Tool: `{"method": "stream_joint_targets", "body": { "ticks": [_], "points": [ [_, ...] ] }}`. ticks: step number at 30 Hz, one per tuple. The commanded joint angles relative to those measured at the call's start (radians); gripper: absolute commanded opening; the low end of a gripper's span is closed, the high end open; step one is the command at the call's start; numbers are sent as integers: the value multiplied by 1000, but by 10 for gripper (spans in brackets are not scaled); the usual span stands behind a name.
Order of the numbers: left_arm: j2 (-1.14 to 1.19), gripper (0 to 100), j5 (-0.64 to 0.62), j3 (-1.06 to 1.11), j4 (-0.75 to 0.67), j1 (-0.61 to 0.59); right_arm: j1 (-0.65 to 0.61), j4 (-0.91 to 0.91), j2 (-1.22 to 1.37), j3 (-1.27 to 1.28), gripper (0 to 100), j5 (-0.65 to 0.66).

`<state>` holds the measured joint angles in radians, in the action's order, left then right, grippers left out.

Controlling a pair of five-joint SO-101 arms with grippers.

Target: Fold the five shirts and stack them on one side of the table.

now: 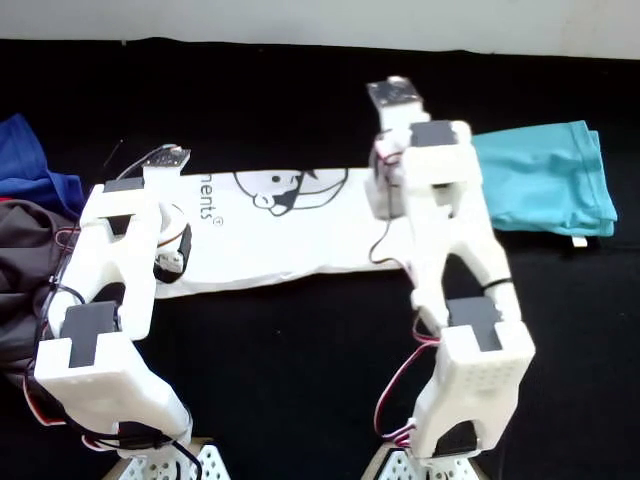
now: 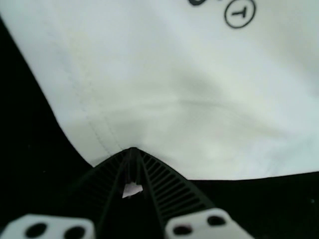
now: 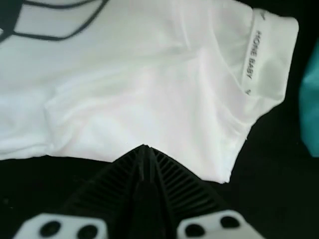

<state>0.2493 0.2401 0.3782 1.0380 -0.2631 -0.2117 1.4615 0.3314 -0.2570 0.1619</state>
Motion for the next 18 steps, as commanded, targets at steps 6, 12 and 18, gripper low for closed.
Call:
{"method": "stream_joint_targets", "body": {
  "ticks": [6, 12, 18],
  "points": [
    [10, 9, -5, 7, -26, 7, 134, 65, 79, -38, 7, 107],
    [10, 9, -5, 7, -26, 5, 180, 64, 116, -39, 7, 144],
    [10, 9, -5, 7, -26, 5, 231, 45, -16, 77, 7, 143]
  ]
}}
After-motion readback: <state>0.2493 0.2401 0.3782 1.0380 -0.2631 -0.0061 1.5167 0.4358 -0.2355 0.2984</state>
